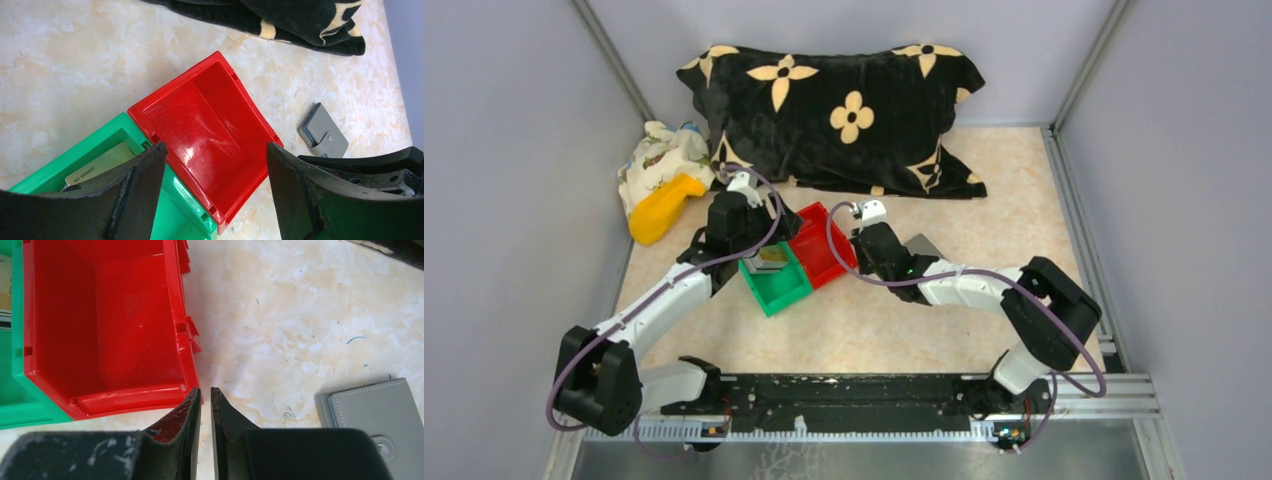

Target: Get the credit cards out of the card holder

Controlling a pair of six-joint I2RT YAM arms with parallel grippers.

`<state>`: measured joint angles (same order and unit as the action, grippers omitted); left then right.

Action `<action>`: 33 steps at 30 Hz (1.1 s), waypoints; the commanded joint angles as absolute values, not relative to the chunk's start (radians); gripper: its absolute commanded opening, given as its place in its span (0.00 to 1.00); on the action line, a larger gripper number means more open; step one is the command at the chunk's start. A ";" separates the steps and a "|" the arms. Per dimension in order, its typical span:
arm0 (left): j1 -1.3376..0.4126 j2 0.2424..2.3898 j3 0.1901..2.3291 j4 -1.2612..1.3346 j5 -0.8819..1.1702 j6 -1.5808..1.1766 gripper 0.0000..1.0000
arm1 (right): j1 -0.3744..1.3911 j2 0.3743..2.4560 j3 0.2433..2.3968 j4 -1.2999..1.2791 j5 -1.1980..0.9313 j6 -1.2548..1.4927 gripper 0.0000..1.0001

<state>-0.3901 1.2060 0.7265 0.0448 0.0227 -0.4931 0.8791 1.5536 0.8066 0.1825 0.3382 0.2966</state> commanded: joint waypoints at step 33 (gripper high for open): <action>-0.755 1.363 0.799 0.174 0.115 -0.525 0.83 | 0.527 1.378 0.766 0.091 0.412 0.257 0.47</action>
<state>-0.6857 1.2896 0.7502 0.0986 0.1379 -0.5056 0.5552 1.3411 0.7773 0.1257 0.4103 0.2707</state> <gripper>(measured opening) 0.822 0.371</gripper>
